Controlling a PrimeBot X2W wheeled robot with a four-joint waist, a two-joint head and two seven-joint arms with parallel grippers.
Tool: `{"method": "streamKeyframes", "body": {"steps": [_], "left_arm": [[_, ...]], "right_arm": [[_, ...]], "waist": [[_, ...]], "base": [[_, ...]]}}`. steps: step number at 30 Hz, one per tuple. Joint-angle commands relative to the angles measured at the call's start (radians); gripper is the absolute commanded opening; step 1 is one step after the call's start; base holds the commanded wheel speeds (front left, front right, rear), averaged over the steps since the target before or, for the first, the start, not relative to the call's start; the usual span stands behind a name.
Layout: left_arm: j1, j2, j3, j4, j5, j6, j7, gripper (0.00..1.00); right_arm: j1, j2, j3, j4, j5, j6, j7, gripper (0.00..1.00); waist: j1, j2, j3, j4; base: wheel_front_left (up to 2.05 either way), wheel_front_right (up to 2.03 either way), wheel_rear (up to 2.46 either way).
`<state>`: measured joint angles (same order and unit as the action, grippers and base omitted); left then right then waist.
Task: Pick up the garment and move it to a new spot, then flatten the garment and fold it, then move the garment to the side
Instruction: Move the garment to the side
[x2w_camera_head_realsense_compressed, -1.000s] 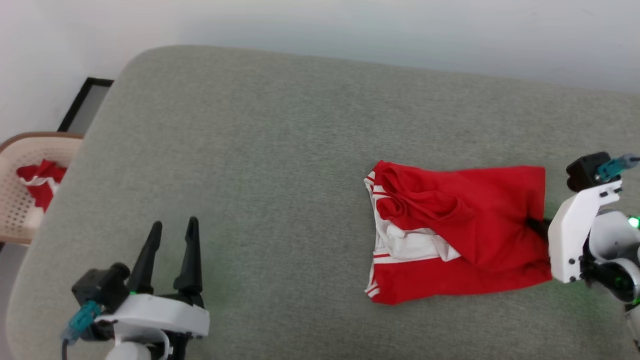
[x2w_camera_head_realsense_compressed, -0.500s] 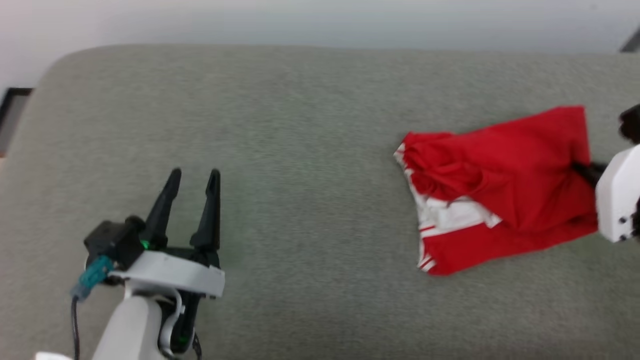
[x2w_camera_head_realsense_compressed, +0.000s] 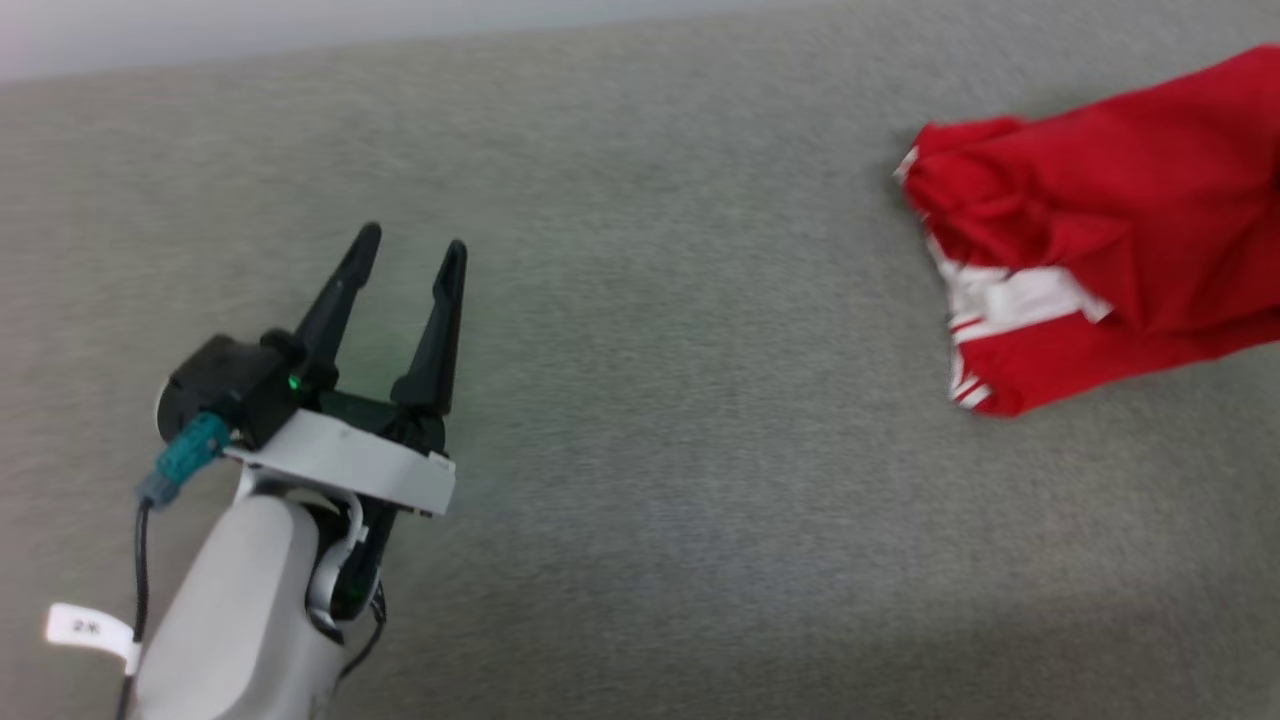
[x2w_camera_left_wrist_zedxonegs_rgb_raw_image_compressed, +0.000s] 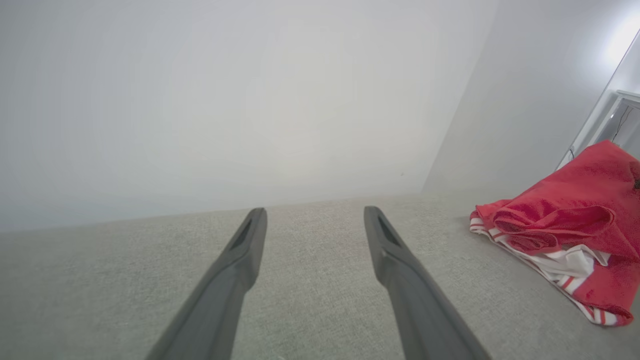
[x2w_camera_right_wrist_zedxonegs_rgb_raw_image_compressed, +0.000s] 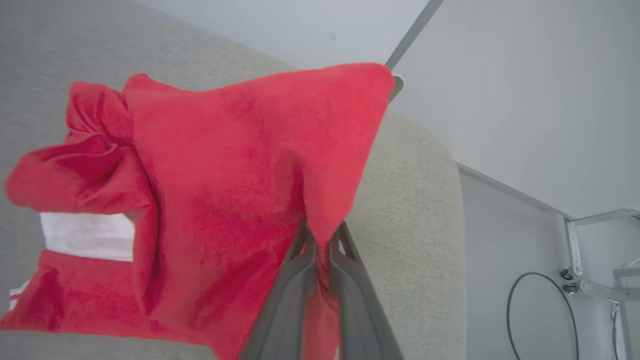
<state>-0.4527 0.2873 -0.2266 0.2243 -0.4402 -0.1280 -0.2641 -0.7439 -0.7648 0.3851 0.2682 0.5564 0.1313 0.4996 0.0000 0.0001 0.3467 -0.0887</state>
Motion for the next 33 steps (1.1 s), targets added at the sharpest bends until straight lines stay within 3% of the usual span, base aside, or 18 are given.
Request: {"method": "streamKeyframes", "body": {"steps": [1,10,18,25,33], "left_arm": [[-0.025,0.014,-0.01,0.003,-0.007,-0.003,0.001,1.0],[-0.092,0.058,-0.06,0.004,-0.01,-0.003,0.001,1.0],[-0.128,0.076,-0.101,-0.002,-0.007,-0.003,0.001,1.0],[-0.151,0.088,-0.132,0.004,-0.021,-0.002,0.001,1.0],[-0.155,0.094,-0.148,0.021,-0.027,0.0,0.002,1.0]], "right_arm": [[-0.032,-0.017,0.014,0.017,-0.01,-0.001,-0.032,0.0],[-0.142,-0.098,0.09,0.163,-0.084,-0.001,-0.189,0.0],[-0.234,-0.111,0.122,0.354,-0.188,-0.001,-0.333,0.0],[-0.297,-0.065,0.098,0.536,-0.289,-0.001,-0.423,0.0],[-0.33,0.022,0.055,0.706,-0.316,-0.001,-0.446,0.0]], "waist": [[0.0,-0.0001,0.075,-0.086],[0.0,-0.0001,0.146,-0.151],[0.0,-0.0001,0.205,-0.155],[0.0,-0.0001,0.24,-0.131],[0.0,-0.0001,0.253,-0.1]], "base": [[0.0,0.0,0.0],[0.0,0.0,0.0],[0.0,0.0,0.0],[0.0,0.0,0.0],[0.0,0.0,0.0]]}}
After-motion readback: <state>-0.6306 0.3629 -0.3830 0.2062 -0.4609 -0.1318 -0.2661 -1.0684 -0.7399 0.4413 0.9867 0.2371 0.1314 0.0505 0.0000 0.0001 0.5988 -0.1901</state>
